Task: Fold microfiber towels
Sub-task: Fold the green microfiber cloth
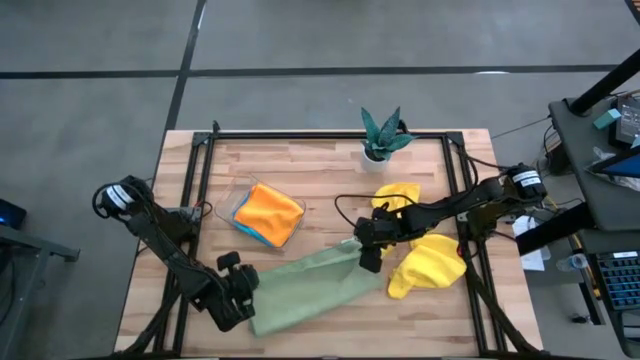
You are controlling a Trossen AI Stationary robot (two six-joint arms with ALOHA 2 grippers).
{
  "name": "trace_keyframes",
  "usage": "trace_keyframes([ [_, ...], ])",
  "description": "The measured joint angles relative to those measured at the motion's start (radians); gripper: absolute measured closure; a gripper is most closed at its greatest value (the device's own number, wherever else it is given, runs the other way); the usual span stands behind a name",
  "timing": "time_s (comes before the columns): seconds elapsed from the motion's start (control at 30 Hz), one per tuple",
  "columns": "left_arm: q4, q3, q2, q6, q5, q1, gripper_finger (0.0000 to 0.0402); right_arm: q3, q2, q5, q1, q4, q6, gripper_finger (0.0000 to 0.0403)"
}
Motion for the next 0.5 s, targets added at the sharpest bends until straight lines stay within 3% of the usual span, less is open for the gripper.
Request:
trace_keyframes([
  [0.27, -0.077, 0.013, -0.022, 0.000, 0.028, 0.001, 0.0234, 0.016, -0.083, 0.000, -0.012, -0.078, -0.034, 0.0232],
  [0.37, -0.060, 0.031, -0.046, -0.002, 0.045, 0.002, 0.0222, 0.016, -0.133, -0.001, -0.009, -0.091, -0.053, 0.0232],
  [0.5, 0.046, 0.047, -0.047, 0.014, -0.055, 0.002, 0.0220, 0.000, -0.184, 0.034, 0.037, -0.023, -0.127, 0.0243],
])
